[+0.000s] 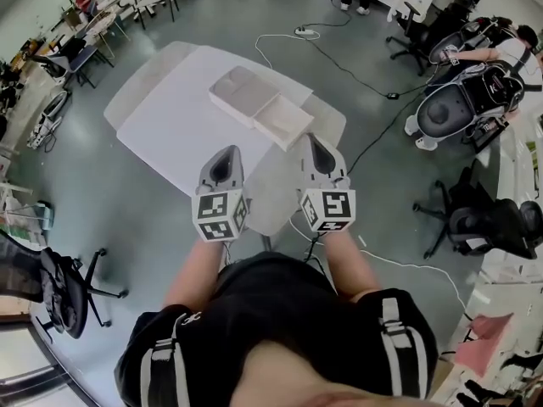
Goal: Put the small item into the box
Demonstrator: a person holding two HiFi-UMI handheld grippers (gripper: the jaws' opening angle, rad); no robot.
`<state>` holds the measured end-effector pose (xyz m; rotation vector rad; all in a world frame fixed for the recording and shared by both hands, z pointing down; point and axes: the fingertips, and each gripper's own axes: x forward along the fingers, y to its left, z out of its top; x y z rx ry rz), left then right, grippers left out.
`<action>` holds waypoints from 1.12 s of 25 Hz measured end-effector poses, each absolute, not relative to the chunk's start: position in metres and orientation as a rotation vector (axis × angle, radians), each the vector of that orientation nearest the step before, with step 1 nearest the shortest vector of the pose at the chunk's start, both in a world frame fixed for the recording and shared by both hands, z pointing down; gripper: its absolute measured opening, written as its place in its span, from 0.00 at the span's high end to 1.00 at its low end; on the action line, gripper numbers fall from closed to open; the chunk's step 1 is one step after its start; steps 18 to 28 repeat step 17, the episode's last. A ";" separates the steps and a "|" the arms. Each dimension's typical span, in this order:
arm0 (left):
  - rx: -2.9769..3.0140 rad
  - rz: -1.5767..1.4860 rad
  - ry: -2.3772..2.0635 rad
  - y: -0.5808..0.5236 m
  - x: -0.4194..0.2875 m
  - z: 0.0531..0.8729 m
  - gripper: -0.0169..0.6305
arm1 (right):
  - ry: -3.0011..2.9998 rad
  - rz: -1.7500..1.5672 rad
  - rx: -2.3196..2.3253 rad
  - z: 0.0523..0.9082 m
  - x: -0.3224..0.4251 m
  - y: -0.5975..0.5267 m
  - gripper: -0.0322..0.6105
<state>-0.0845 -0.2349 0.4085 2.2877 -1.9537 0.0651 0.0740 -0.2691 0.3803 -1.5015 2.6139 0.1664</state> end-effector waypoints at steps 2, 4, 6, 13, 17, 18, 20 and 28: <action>2.291 0.063 -1.956 -0.235 -0.080 0.407 0.96 | 2.608 0.167 -1.498 0.379 0.078 -0.268 0.93; 2.293 0.066 -1.955 -0.234 -0.076 0.408 0.96 | 2.606 0.194 -1.506 0.379 0.081 -0.267 0.93; 2.291 0.065 -1.955 -0.233 -0.076 0.410 0.96 | 2.613 0.228 -1.513 0.381 0.079 -0.265 0.93; 2.284 0.054 -1.967 -0.231 -0.076 0.407 0.96 | 2.625 0.205 -1.482 0.379 0.076 -0.262 0.93; 2.287 0.058 -1.962 -0.229 -0.080 0.408 0.96 | 2.617 0.207 -1.481 0.377 0.072 -0.262 0.93; 2.287 0.058 -1.962 -0.229 -0.080 0.408 0.96 | 2.617 0.207 -1.481 0.377 0.072 -0.262 0.93; 2.287 0.058 -1.962 -0.229 -0.080 0.408 0.96 | 2.617 0.207 -1.481 0.377 0.072 -0.262 0.93; 2.287 0.058 -1.962 -0.229 -0.080 0.408 0.96 | 2.617 0.207 -1.481 0.377 0.072 -0.262 0.93</action>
